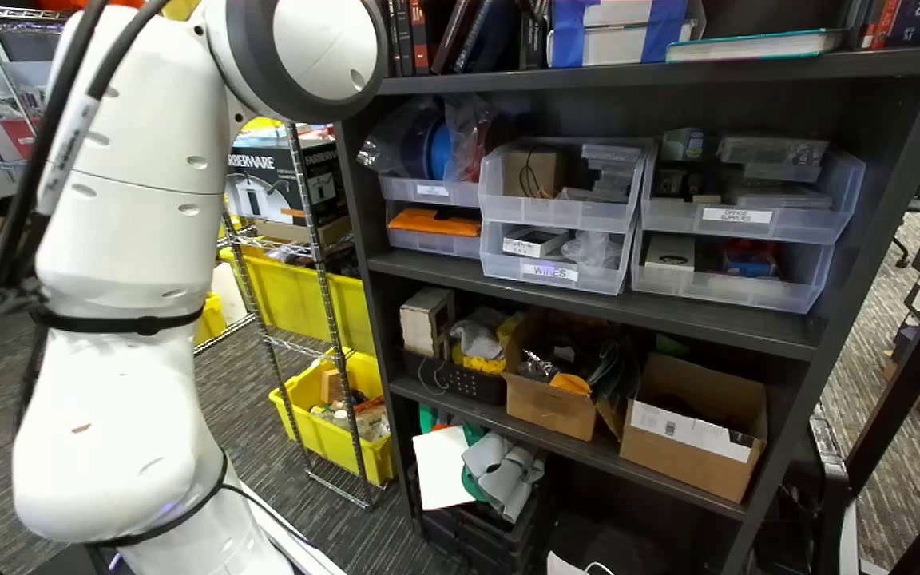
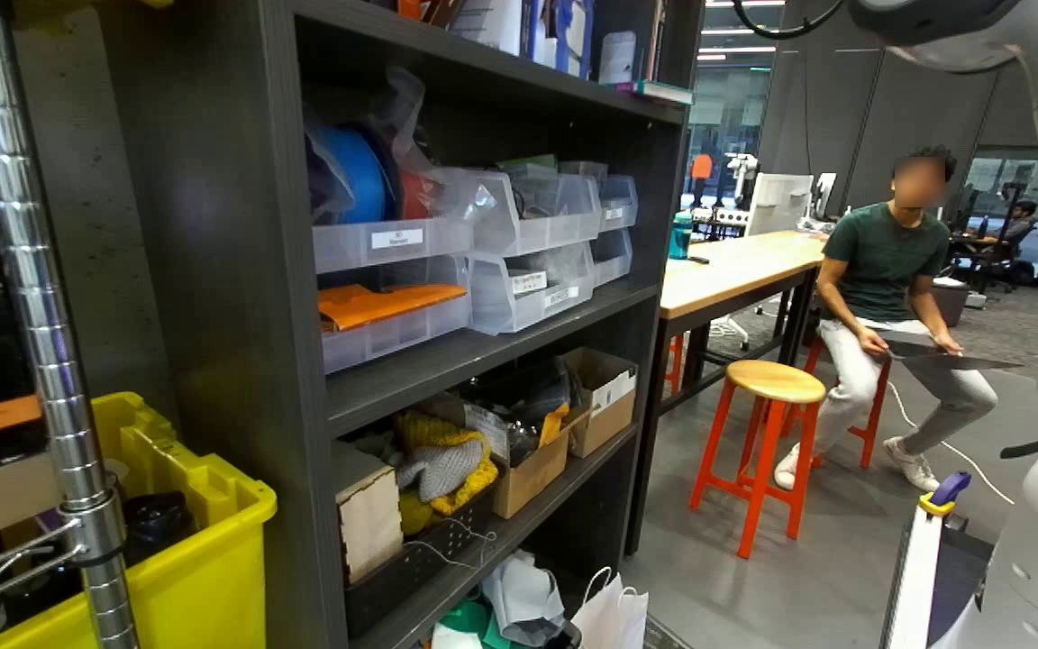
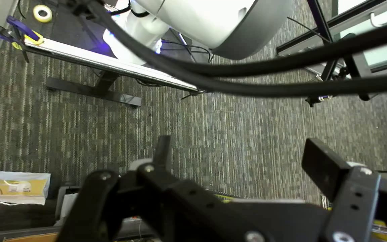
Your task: Move the green and purple book to the right side of the shelf.
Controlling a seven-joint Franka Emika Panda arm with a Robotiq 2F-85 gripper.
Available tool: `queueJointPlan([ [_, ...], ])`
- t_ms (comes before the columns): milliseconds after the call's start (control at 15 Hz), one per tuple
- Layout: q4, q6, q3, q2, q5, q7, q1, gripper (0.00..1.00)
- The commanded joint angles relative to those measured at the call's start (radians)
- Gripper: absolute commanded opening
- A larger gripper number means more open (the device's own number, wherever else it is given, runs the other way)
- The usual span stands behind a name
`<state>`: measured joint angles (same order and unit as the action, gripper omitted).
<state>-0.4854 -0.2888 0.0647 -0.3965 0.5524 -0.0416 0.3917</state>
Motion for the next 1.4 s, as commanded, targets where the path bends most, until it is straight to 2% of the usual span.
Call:
queueJointPlan([
  [0,-0.033,-0.019,-0.017,0.012,0.053,0.094,-0.07,1.0],
  [400,-0.021,-0.09,-0.014,-0.008,0.044,0.199,-0.197,1.0],
  [467,0.004,-0.067,-0.021,-0.007,0.025,0.169,-0.178,1.0],
  [733,0.057,-0.063,-0.025,-0.008,-0.038,0.144,-0.181,1.0],
  [1133,0.191,-0.023,-0.036,-0.023,-0.235,0.007,-0.17,1.0],
  [1200,0.124,-0.049,-0.04,0.024,-0.291,-0.044,-0.175,1.0],
  [1333,0.132,-0.063,-0.047,0.035,-0.381,-0.122,-0.18,1.0],
])
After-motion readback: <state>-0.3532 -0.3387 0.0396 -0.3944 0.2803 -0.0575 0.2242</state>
